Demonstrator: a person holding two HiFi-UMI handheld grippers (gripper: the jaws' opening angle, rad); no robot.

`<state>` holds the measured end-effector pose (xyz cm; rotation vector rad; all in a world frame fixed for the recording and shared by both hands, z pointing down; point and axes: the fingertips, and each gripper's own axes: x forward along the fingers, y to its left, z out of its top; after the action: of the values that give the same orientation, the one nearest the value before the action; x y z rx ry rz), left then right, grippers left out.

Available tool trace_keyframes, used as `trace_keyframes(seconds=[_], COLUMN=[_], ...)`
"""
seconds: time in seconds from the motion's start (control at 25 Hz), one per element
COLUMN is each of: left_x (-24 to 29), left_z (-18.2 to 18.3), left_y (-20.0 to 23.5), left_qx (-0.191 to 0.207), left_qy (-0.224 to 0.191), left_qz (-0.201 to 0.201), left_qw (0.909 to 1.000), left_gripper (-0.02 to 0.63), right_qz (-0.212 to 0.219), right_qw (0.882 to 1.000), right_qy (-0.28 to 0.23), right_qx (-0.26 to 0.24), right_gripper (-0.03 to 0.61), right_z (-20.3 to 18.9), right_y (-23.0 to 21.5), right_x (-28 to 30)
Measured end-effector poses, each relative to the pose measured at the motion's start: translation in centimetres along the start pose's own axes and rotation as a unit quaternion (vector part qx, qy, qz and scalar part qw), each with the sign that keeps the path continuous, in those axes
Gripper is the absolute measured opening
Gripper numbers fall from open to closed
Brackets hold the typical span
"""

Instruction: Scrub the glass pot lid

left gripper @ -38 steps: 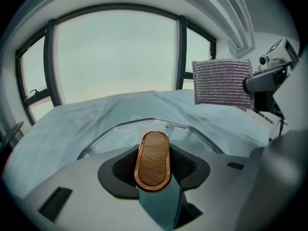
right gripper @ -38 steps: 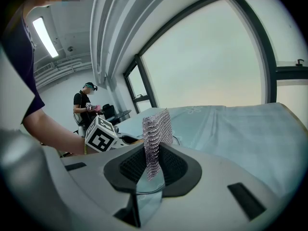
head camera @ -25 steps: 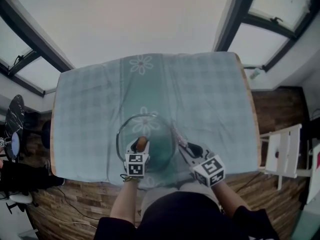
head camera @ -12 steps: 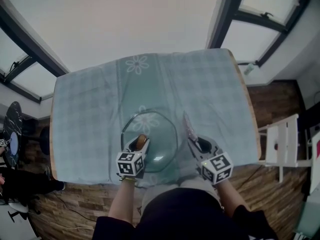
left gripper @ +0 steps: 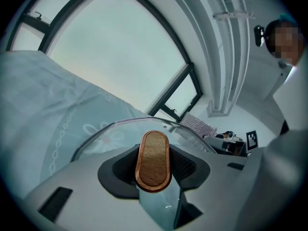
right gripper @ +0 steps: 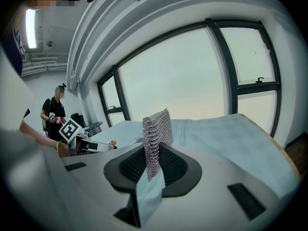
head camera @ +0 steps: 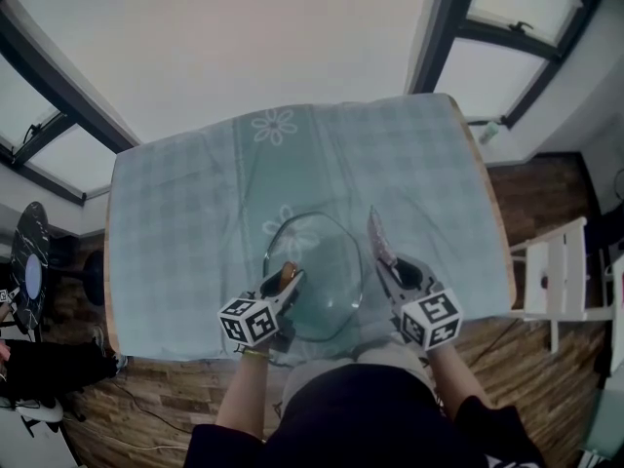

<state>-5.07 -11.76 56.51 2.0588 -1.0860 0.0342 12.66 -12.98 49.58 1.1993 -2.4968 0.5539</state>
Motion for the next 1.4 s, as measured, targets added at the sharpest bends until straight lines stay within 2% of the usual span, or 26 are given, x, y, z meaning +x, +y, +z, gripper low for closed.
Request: trace_keyframes(seconds=[0.2, 0.48, 0.56, 0.68, 0.8, 0.96, 1.08, 1.4], left_x=[-0.8, -1.7, -2.0, -2.4, -3.0, -3.7, -4.0, -3.8], left_z=[0.9, 2.0, 2.5, 2.9, 3.2, 3.7, 3.7, 3.5], left_y=[-0.8, -0.8, -0.8, -1.1, -0.9, -0.6, -0.6, -0.9], left_qx=[-0.062, -0.134, -0.164, -0.216, -0.248, -0.284, -0.286, -0.271], left_qy=[-0.028, -0.065, -0.082, -0.112, -0.133, -0.160, -0.169, -0.158], left_qz=[-0.063, -0.127, -0.146, -0.188, -0.213, -0.235, -0.241, -0.247], left_qw=[0.9957, 0.9806, 0.9722, 0.9516, 0.9356, 0.9157, 0.9119, 0.9166], left_gripper=[0.169, 0.169, 0.169, 0.169, 0.169, 0.169, 0.169, 0.169], right_qz=[0.004, 0.030, 0.041, 0.056, 0.069, 0.093, 0.114, 0.157], right_qw=[1.000, 0.999, 0.999, 0.998, 0.997, 0.994, 0.992, 0.985], right_qy=[-0.003, 0.003, 0.015, 0.016, 0.000, 0.021, 0.024, 0.025], right_qx=[-0.003, -0.011, -0.019, -0.027, -0.031, -0.045, -0.054, -0.064], right_gripper=[0.072, 0.072, 0.072, 0.072, 0.072, 0.072, 0.072, 0.072], right_z=[0.3, 0.8, 1.2, 1.5, 1.6, 2.1, 2.0, 1.9], right_y=[0.8, 3.1, 4.0, 4.9, 5.4, 7.1, 8.4, 11.2], right_x=[0.1, 0.8, 1.0, 1.5, 2.3, 2.9, 3.7, 5.8])
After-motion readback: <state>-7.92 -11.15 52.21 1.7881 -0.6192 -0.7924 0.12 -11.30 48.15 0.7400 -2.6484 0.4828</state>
